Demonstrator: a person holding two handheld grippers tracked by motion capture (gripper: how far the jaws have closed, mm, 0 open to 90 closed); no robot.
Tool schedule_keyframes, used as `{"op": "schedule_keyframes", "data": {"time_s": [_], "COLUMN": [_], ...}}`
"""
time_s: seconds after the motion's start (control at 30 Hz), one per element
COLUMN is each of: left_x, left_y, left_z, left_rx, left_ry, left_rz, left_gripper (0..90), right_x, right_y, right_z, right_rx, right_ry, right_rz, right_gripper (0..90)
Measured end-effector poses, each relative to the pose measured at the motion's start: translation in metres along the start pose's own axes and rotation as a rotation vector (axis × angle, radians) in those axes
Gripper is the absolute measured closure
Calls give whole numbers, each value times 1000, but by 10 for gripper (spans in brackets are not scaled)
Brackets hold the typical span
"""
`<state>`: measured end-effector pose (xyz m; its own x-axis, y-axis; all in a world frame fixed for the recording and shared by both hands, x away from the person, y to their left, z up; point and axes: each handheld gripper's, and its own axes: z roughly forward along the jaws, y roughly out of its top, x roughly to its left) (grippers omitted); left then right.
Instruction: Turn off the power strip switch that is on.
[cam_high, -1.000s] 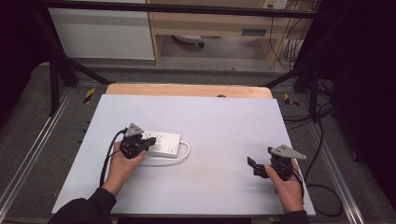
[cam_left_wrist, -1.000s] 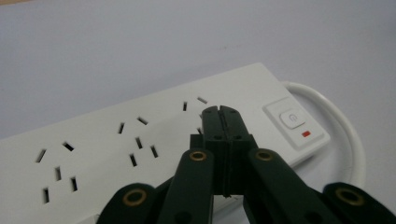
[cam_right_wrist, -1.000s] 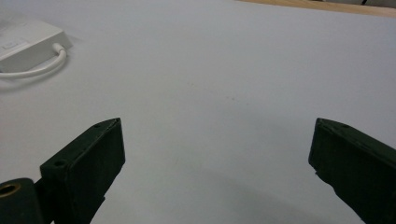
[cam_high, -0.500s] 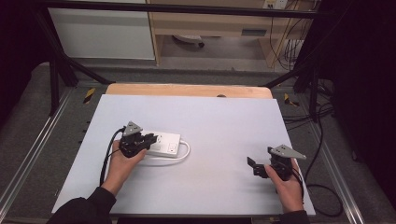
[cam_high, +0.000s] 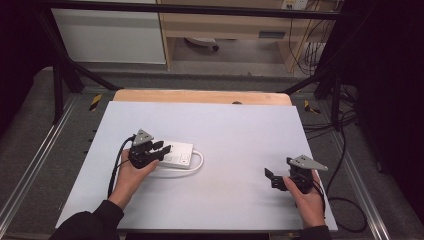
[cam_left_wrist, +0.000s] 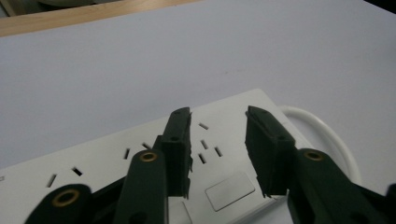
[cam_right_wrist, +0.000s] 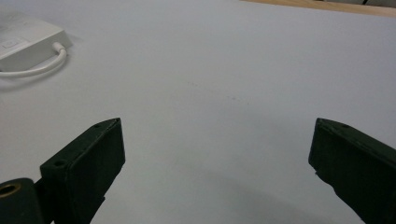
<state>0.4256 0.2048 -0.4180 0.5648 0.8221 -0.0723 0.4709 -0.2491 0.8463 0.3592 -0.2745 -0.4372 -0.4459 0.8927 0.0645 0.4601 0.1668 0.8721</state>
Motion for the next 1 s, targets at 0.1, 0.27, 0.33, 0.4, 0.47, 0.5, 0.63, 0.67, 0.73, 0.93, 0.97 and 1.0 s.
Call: {"op": "schedule_keyframes", "data": {"time_s": [0.1,0.27,0.33,0.4,0.47,0.5,0.63,0.67,0.73,0.93,0.97,1.0], "left_x": [1,0,-1,-1,-1,-1,0,1,2,6,7,7], "left_y": [1,2,3,3,3,4,5,5,6,7,7,7], "left_z": [0,0,0,1,1,0,-3,-4,-6,-13,-15,-16], "left_rx": [-10,-18,-24,-33,-44,-53,-81,-89,-97,-119,-120,-124], "left_ry": [9,12,10,10,7,3,1,1,-1,6,6,6], "left_rz": [-5,-6,-2,-8,-22,-30,-36,-43,-50,-66,-67,-71], "left_gripper": [509,376,320,248,171,143,88,86,82,79,76,70], "right_x": [0,0,0,0,0,0,0,0,0,1,1,0], "right_y": [0,0,0,0,0,0,0,0,0,0,0,0], "right_z": [0,0,0,0,0,0,0,0,0,0,0,0], "right_rx": [1,0,0,0,0,0,-1,-1,-2,-1,-1,-1], "right_ry": [0,1,0,2,0,0,-1,0,0,1,0,0], "right_rz": [0,-1,-1,1,-1,-1,-1,-1,-1,-1,-1,-1], "right_gripper": [41,41,40,40,39,38,37,37,37,36,36,36]}}
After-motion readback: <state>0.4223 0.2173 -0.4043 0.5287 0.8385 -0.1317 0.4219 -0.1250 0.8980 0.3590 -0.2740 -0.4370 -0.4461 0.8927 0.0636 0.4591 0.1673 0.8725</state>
